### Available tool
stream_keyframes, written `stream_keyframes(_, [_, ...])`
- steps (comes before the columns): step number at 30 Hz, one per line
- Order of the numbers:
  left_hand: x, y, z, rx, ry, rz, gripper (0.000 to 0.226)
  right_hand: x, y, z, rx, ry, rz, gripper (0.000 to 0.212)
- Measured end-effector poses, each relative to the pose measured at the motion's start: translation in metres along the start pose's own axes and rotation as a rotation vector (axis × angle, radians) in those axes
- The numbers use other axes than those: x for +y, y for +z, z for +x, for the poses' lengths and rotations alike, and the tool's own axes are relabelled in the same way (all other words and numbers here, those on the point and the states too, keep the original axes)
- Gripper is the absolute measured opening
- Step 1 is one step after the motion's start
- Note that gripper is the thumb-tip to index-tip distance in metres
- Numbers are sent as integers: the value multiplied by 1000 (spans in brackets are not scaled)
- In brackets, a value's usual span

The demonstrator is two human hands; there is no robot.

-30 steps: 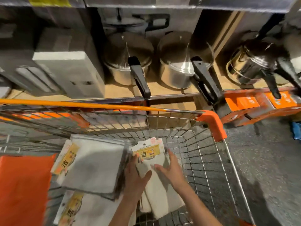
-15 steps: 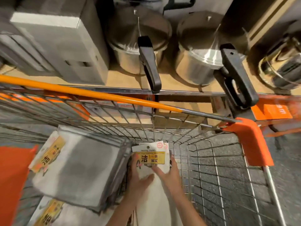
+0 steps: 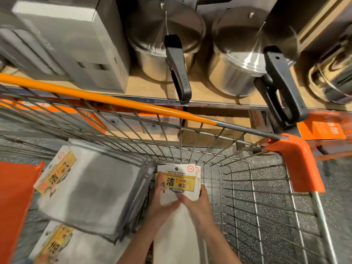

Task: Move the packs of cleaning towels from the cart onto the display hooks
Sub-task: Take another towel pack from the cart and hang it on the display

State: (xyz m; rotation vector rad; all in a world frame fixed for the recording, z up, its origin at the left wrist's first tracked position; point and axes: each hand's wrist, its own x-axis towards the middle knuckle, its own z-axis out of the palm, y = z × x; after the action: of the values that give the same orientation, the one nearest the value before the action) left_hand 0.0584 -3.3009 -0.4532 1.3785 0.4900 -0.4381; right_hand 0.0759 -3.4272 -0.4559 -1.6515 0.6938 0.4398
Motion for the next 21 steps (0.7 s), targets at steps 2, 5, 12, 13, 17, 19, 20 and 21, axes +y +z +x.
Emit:
stream_keyframes(2, [1, -1, -3, -1, 5, 16, 95, -1, 1, -1, 4, 5, -4, 60])
stream_keyframes(5, [7, 1, -11, -21, 9, 1, 110, -6, 0, -4, -22, 22, -38, 70])
stream_keyframes(12, [18, 12, -22, 7, -8, -130, 117, -24, -18, -17, -63, 24, -120, 73])
stream_keyframes(13, [20, 12, -23, 24, -21, -101, 118, -27, -21, -19, -76, 20, -117, 71])
stream_keyframes(17, [32, 14, -33, 62, -41, -39, 104, -41, -30, -31, -114, -12, -51, 67])
stream_keyframes(19, [47, 17, -46, 64, -52, -5, 112, -51, -33, -43, -114, -35, -55, 64])
stream_keyframes(20, [53, 18, -53, 54, -41, 15, 120, -55, -34, -48, -105, -47, -63, 63])
stream_keyframes(21, [58, 19, -58, 40, -24, 44, 126, -61, -36, -54, -94, -58, -62, 63])
